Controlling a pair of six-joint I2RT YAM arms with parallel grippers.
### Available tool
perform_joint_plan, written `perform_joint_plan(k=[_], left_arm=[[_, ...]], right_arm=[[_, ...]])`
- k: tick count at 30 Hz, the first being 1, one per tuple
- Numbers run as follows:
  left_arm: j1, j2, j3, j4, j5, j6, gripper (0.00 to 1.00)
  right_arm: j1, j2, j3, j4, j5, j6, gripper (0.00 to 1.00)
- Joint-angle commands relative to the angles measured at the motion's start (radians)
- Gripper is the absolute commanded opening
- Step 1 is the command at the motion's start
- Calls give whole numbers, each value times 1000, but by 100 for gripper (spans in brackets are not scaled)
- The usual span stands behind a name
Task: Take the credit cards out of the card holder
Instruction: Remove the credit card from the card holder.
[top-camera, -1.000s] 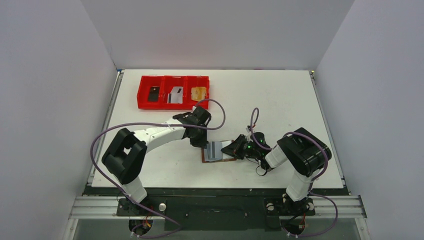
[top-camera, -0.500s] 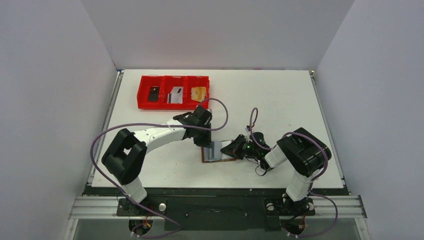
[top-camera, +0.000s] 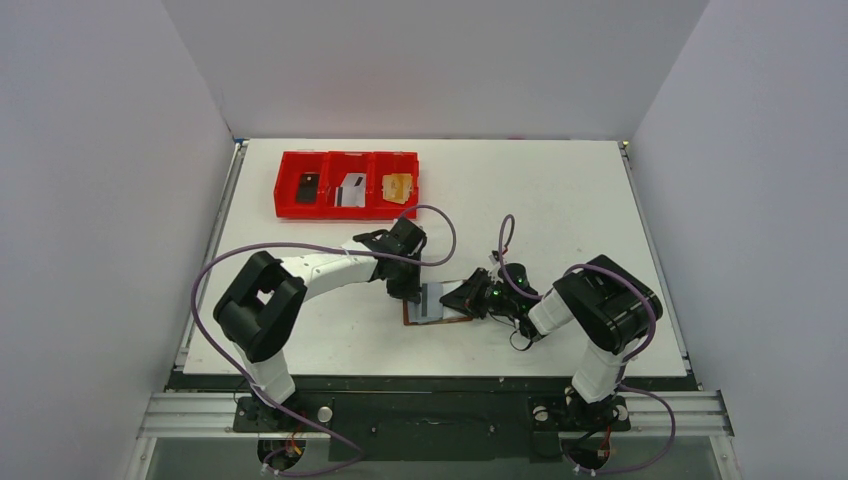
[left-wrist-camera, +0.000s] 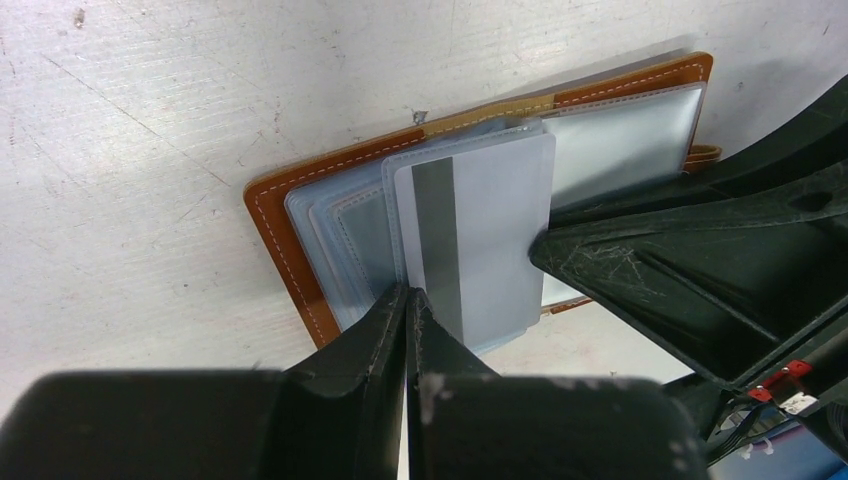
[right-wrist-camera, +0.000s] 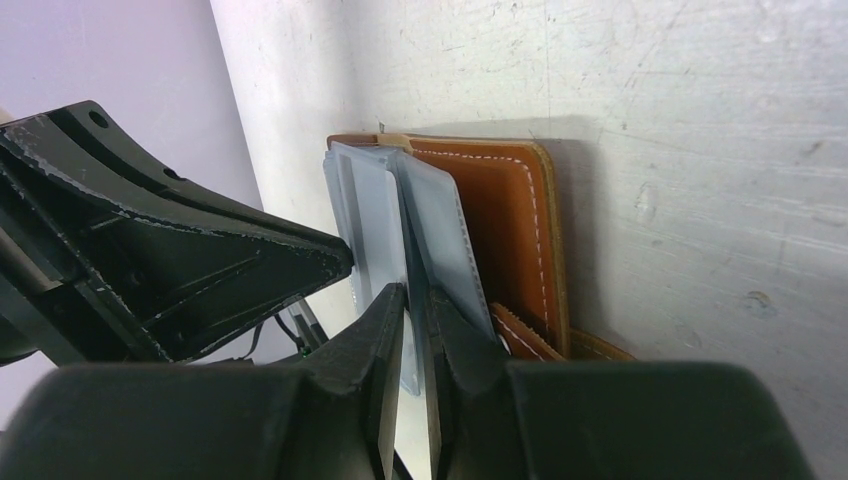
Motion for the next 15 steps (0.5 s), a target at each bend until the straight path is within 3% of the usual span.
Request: perform_joint_plan(k=[1, 7, 15], left_arm=[[-10, 23, -7, 8, -41, -1, 0], [-13, 35, -9, 0, -50, -9, 0], [-12, 48, -11, -33, -73, -24, 0]], right_arm=[[10, -8, 24, 30, 10, -19, 11], [17, -7, 31, 41, 7, -10, 10], [13, -19, 13, 31, 18, -17, 1]])
